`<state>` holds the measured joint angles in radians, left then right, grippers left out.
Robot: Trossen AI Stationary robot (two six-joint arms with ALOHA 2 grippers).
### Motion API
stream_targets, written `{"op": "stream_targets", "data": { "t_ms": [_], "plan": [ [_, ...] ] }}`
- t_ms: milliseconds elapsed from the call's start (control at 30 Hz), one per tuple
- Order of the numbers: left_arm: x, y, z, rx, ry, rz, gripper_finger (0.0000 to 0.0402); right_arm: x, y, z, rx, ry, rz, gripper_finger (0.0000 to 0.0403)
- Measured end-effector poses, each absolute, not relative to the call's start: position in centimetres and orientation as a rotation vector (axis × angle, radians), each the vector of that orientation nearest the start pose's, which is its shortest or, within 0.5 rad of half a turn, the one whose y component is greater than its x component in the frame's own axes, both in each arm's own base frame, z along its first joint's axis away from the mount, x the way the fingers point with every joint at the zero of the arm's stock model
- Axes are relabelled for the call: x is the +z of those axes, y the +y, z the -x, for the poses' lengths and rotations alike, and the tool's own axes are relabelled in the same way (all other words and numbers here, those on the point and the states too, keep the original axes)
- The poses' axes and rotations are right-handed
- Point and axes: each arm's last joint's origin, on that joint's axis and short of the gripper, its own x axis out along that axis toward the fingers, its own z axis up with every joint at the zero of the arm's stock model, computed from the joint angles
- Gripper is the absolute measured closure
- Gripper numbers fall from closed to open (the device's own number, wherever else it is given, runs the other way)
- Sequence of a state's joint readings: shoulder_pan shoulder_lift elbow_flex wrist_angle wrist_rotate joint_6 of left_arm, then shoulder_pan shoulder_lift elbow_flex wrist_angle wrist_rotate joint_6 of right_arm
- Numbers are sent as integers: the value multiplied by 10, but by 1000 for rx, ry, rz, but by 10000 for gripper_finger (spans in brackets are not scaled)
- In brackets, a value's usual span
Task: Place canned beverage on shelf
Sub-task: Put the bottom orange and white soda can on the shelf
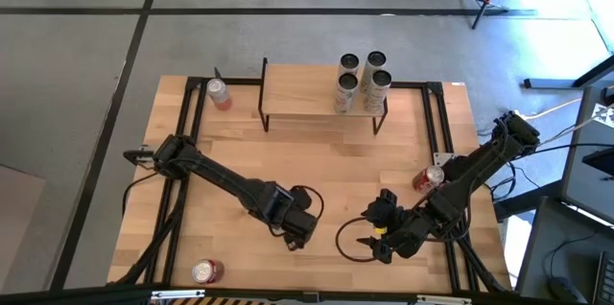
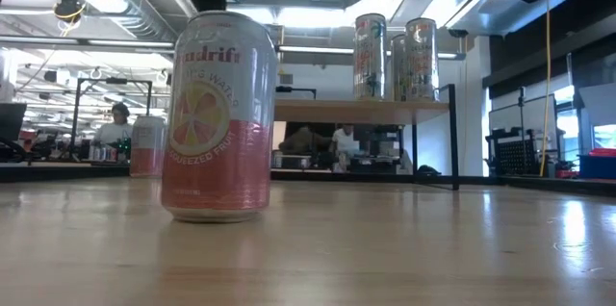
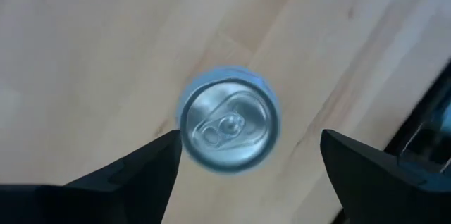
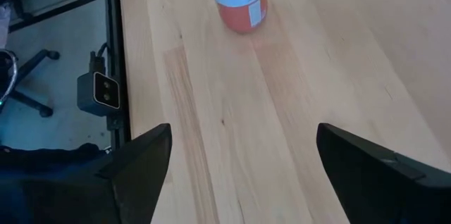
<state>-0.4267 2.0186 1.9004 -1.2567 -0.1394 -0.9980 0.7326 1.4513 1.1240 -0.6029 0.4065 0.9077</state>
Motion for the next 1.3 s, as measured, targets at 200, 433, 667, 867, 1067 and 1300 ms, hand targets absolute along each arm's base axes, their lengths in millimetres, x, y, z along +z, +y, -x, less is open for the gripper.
{"op": "stream_targets", "data": {
  "t_ms": [200,433,667,867,1067,1300],
  "plan": [
    [285,-162,-367,157,1332,104,76,269,190,-228,-69,827,-357,64],
    [270,-163,-367,-35,1354,-150,75,269,190,-229,-85,822,-401,64],
    [255,-157,-374,-91,1337,-153,75,270,191,-230,-120,799,-474,64],
    [240,-154,-376,-107,1337,-125,75,270,190,-230,-157,777,-512,64],
    [233,-153,-373,-104,1364,-130,75,270,190,-230,-156,775,-514,64],
    [234,-155,-377,-53,1326,-43,85,270,190,-230,-159,771,-510,64]
  ]
}}
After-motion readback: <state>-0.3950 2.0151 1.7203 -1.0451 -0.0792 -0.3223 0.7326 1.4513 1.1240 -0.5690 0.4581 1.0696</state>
